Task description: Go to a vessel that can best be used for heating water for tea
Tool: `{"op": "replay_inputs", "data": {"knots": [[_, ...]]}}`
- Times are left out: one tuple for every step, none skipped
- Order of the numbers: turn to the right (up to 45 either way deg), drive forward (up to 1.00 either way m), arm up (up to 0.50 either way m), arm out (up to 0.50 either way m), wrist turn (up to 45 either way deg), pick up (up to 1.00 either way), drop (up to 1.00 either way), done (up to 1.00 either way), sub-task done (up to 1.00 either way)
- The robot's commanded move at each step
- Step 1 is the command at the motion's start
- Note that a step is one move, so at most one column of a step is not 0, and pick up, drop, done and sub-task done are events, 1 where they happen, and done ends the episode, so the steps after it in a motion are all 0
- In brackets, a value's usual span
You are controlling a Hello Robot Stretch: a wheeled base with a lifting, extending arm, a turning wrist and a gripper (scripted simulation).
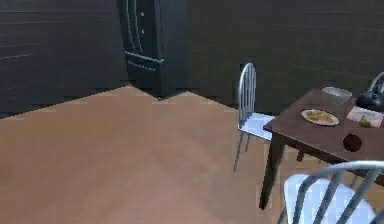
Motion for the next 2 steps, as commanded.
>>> {"op": "replay_inputs", "data": {"knots": [[-12.0,0.0,0.0,0.0,0.0,0.0,0.0,0.0,0.0],[0.0,0.4,0.0,0.0,0.0,0.0,0.0,0.0,0.0]]}}
